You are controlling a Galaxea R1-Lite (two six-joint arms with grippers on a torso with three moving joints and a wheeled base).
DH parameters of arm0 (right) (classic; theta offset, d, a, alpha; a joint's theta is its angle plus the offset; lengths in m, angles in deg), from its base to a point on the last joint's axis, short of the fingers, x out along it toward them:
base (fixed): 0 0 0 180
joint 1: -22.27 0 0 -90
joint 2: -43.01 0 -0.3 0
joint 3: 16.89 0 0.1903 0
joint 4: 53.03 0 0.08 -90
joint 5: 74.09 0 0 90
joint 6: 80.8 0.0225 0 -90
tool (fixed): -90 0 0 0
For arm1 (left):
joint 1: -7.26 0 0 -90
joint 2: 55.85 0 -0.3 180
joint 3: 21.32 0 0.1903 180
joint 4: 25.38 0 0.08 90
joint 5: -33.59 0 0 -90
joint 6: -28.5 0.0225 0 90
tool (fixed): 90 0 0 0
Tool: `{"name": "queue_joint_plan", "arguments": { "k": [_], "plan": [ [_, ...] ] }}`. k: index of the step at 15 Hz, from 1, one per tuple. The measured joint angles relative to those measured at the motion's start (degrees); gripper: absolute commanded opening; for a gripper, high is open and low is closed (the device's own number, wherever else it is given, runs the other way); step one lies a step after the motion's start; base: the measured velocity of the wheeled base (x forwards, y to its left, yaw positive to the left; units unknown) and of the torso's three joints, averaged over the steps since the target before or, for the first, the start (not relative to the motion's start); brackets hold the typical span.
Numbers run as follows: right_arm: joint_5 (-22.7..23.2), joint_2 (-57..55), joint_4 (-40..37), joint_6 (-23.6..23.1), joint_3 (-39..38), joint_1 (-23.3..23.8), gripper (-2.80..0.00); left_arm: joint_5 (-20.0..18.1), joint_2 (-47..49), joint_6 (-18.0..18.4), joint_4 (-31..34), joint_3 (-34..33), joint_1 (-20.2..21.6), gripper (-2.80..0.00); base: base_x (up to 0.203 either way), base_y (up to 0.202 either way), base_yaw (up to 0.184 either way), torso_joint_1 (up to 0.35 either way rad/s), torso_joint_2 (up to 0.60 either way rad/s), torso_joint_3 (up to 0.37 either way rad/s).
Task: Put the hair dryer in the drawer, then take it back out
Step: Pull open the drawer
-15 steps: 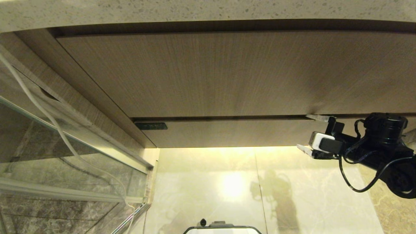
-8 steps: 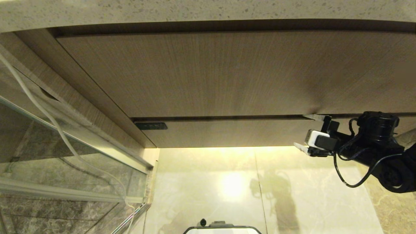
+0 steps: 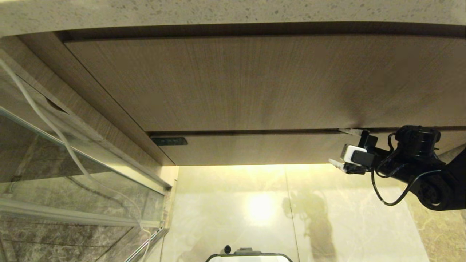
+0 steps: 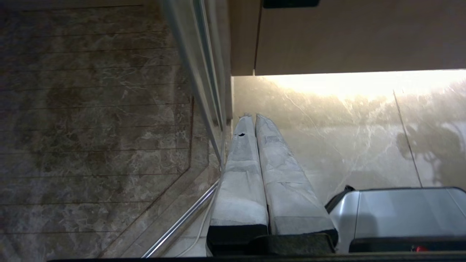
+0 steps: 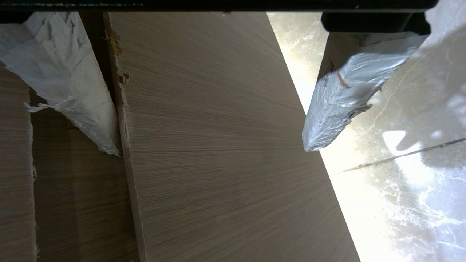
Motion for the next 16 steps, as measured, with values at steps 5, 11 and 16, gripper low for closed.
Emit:
{"name": "queue_joint_plan", "arguments": {
  "k": [5,11,16],
  "plan": [
    [-0.3,1.2,-7.8,0.4,0.2,1.3,0.0,0.0,0.0,0.0,0.0,0.0,0.0,-2.8,0.0,0.0,0.0,0.0,0.0,0.0],
    [-1.2,4.9,-18.3,-0.2,-0.6,2.6,0.0,0.0,0.0,0.0,0.0,0.0,0.0,-2.8,0.0,0.0,0.0,0.0,0.0,0.0],
    [-1.9,6.2,-20.6,-0.2,-0.5,2.4,0.0,0.0,0.0,0.0,0.0,0.0,0.0,-2.8,0.0,0.0,0.0,0.0,0.0,0.0]
  ]
}}
